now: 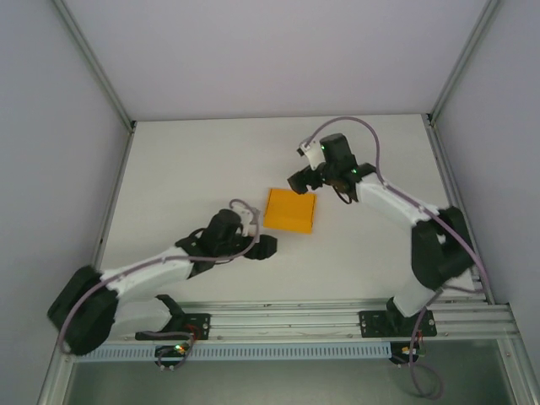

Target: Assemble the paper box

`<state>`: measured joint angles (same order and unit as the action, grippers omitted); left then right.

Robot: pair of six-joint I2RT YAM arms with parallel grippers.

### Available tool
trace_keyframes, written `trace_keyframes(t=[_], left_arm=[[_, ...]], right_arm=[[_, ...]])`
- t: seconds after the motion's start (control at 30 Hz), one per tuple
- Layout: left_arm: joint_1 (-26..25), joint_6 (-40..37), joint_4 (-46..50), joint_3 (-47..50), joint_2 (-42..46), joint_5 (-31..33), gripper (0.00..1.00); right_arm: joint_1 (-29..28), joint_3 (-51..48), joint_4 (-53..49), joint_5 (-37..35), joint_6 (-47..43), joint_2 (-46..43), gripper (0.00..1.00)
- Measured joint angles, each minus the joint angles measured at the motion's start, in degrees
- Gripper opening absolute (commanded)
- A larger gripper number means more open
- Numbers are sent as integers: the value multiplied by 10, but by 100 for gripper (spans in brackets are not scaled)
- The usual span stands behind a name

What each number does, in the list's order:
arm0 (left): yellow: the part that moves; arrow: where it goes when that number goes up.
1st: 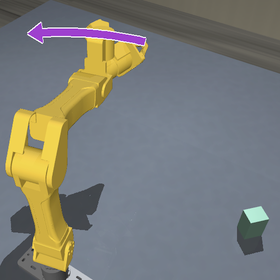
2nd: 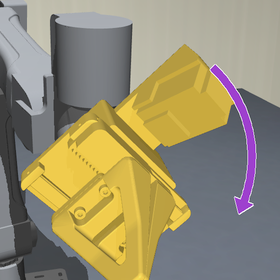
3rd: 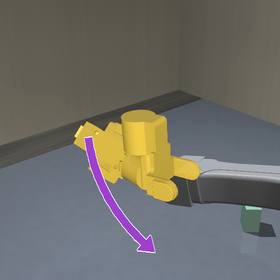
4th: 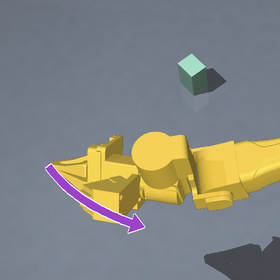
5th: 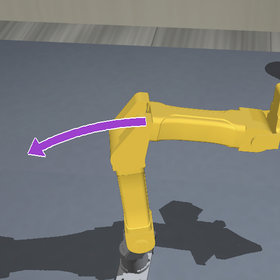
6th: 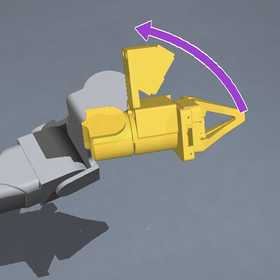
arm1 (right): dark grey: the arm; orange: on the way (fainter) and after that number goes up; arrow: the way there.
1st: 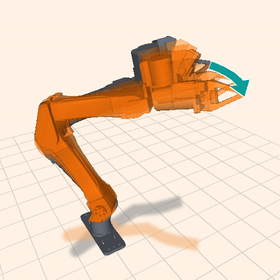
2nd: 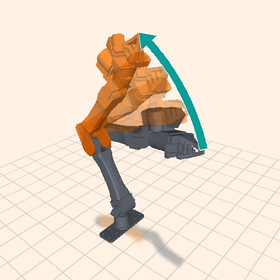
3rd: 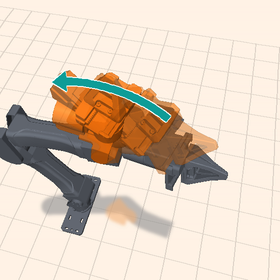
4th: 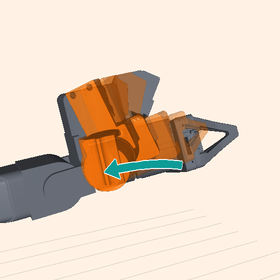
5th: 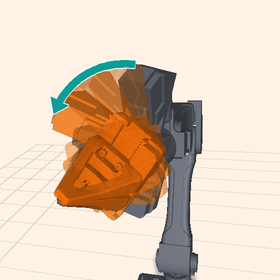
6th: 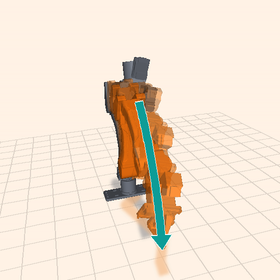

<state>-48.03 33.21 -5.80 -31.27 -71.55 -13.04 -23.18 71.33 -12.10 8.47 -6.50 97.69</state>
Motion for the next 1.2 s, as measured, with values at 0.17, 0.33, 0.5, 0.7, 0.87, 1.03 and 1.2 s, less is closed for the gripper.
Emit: trace_keyframes(t=[0.17,0.33,0.5,0.7,0.87,1.03,1.2], left_arm=[[-7,-4,-54,-75,-138,-24,87],[-3,-4,-77,-116,-213,-44,85],[21,-1,-97,-124,-248,-55,84],[55,26,-127,-124,-276,-71,80],[61,56,-121,-141,-293,-70,70],[58,84,-109,-151,-299,-50,50],[44,108,-69,-186,-307,-12,34]], right_arm=[[5,61,-49,29,45,116,94],[10,101,-80,72,70,175,86],[11,99,-104,122,78,186,79],[14,40,-87,184,113,163,63],[13,-9,-46,187,158,135,49],[13,-47,9,180,205,120,47],[12,-61,43,155,225,114,44]])
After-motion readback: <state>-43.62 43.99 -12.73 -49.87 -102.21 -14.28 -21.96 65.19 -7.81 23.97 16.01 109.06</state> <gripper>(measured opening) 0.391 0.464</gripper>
